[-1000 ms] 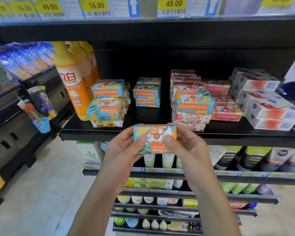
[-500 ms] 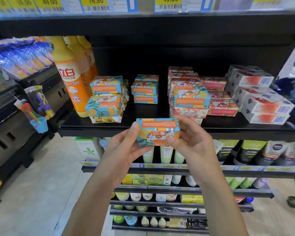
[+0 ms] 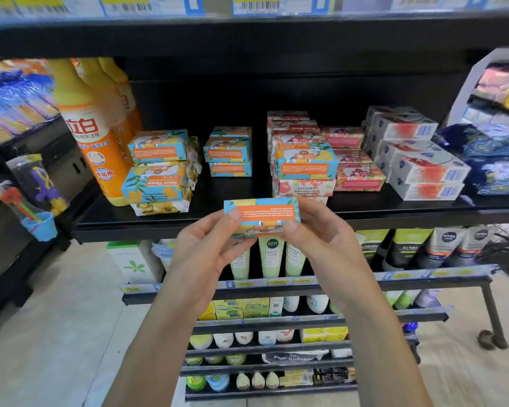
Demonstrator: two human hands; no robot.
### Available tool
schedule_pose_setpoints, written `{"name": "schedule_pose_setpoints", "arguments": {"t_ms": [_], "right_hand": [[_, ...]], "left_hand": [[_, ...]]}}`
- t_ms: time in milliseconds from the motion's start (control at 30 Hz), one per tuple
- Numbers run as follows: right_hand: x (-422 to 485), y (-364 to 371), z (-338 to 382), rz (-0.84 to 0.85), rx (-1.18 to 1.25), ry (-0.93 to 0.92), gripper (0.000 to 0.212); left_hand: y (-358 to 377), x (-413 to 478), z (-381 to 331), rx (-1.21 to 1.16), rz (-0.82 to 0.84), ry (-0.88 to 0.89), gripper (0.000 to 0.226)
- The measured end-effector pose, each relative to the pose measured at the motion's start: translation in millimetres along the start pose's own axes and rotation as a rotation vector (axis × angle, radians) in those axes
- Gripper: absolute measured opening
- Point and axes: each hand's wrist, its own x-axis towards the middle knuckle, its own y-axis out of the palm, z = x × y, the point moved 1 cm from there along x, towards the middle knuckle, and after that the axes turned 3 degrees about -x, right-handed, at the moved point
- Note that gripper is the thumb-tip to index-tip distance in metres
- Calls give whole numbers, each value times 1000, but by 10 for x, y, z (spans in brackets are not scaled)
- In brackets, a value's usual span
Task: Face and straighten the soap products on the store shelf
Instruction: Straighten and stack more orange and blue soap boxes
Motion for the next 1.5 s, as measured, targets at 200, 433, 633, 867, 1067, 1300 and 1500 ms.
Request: {"name": "schedule_pose_setpoints", "arguments": {"t_ms": [200, 433, 633, 867, 1067, 1300, 1500], "right_hand": [[10, 12, 18, -38, 25, 125, 59], [34, -8, 29, -84, 108, 136, 63], [10, -28, 16, -104, 135, 113, 53], [-23, -55, 31, -66, 136, 22, 47], [-6, -100, -53, -15, 50, -75, 53], [2, -86, -91, 79, 77, -108, 64], [5, -72, -130, 107, 18, -58, 69]], "left_hand": [[28, 41, 18, 15, 20, 26, 45], [51, 91, 37, -16, 17, 17, 56], [78, 103, 31, -45, 30, -7, 57], [93, 77, 16, -61, 34, -14, 60], [61, 61, 15, -81, 26, -59, 51], [33, 38, 61, -38, 34, -95, 41], [-32, 27, 65, -53, -11, -111, 34]]}}
